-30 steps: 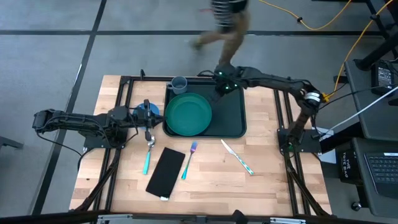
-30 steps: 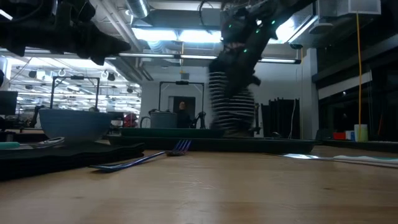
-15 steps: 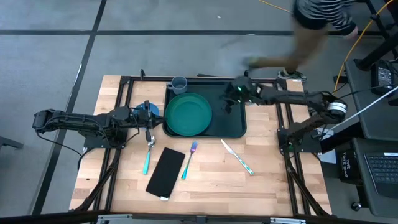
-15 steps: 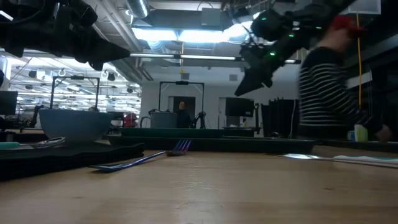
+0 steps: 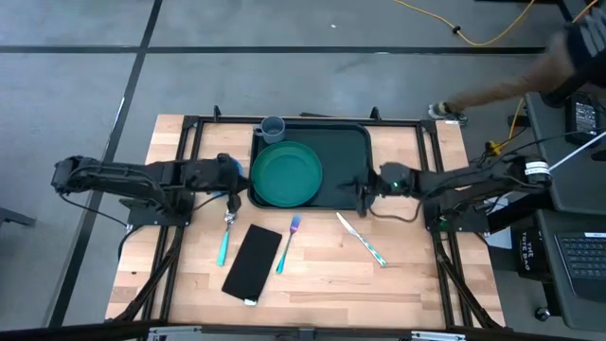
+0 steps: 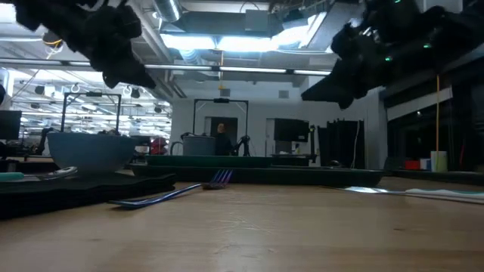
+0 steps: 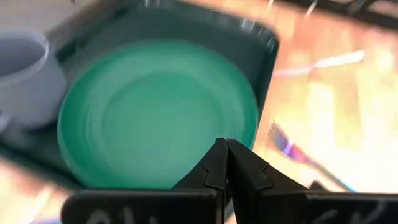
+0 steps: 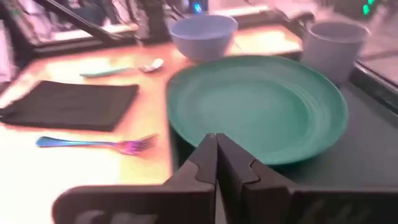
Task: Set up tray
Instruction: Put the blue bowl on the green plate
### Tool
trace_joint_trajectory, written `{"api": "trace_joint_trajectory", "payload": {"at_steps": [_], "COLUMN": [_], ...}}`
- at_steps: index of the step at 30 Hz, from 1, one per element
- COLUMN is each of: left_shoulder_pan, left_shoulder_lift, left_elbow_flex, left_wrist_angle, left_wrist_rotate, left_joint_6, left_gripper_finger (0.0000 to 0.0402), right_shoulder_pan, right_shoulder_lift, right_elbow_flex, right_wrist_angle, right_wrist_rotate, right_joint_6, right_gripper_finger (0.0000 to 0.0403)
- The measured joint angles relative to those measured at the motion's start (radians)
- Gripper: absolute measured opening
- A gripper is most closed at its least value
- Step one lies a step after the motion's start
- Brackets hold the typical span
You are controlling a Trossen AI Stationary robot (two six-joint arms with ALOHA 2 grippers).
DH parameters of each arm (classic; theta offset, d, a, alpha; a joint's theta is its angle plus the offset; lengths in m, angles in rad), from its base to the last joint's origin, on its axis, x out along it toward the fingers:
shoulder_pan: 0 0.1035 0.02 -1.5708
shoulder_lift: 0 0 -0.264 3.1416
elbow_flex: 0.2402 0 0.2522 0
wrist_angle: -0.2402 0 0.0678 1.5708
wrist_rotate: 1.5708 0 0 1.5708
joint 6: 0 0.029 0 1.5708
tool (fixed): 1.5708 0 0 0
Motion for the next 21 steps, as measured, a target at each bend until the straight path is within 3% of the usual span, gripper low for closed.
{"api": "trace_joint_trajectory", "payload": {"at_steps": [7,12,21], "left_shoulder_pan": [-0.042,-0.071,-0.071], "left_shoulder_lift": [0.138,0.222,0.296], "left_elbow_flex": [0.207,0.309,0.358], "left_wrist_angle": [-0.351,-0.547,-0.726], "left_wrist_rotate": [-0.087,-0.148,-0.179], "left_joint_6": [-0.213,-0.401,-0.544], "left_gripper_finger": [0.0002,0.0001,0.0002], "right_shoulder_pan": [0.106,0.115,0.115], "right_shoulder_lift": [0.001,0.001,0.001], "right_elbow_flex": [-0.007,-0.007,-0.007], "right_wrist_angle": [0.015,0.013,-0.004], "right_wrist_rotate": [0.178,0.181,0.182], "right_joint_6": [-0.005,-0.018,-0.007], "right_gripper_finger": [0.0013,0.0006,0.0025]}}
